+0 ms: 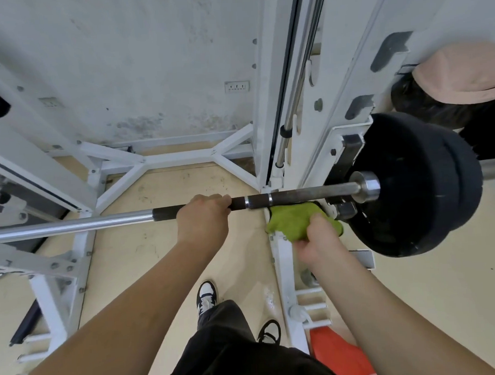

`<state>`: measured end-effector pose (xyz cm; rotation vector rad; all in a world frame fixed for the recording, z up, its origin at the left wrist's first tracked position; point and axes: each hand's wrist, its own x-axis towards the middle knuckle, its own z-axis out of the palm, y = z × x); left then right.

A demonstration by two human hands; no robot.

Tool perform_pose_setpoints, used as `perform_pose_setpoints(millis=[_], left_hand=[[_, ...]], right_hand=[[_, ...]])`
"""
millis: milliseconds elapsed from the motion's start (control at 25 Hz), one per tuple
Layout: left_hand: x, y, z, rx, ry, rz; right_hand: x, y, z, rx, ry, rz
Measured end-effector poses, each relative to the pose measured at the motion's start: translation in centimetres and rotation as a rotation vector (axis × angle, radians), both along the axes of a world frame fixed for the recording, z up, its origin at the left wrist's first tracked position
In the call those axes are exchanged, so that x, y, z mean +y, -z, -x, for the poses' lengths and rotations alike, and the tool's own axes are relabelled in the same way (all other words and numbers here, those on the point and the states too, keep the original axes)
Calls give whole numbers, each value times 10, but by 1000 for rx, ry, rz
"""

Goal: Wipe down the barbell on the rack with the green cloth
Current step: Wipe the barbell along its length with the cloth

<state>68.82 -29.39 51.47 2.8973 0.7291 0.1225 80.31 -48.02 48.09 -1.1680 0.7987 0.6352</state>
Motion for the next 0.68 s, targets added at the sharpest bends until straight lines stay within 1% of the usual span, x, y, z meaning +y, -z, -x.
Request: perform_pose_setpoints(millis=[120, 200, 280, 360, 440, 520, 560, 600, 680], left_hand=[[-1, 2, 0, 9, -5, -19], [-1, 1, 1, 12, -4, -14], [0, -1, -1, 29, -1, -1], [2, -2, -1, 29, 4, 8], [2, -1, 1, 19, 10, -2], [2, 3, 1, 5, 5, -19], [1, 4, 1, 3, 2, -25], [0, 7, 1, -2, -1, -33], [0, 7, 1, -8, -11, -32]], right_hand=[[45, -6, 7, -31, -74, -62], [62, -2, 30, 12, -149, -70], [74, -2, 51, 77, -242, -135], [72, -17, 55, 115, -223, -169], [53, -22, 30, 60, -164, -125], [30, -14, -6, 55, -11, -88], [24, -13, -16, 49, 28, -37], [24, -17, -16, 24, 26, -1], [40, -20, 8, 11, -35, -60]])
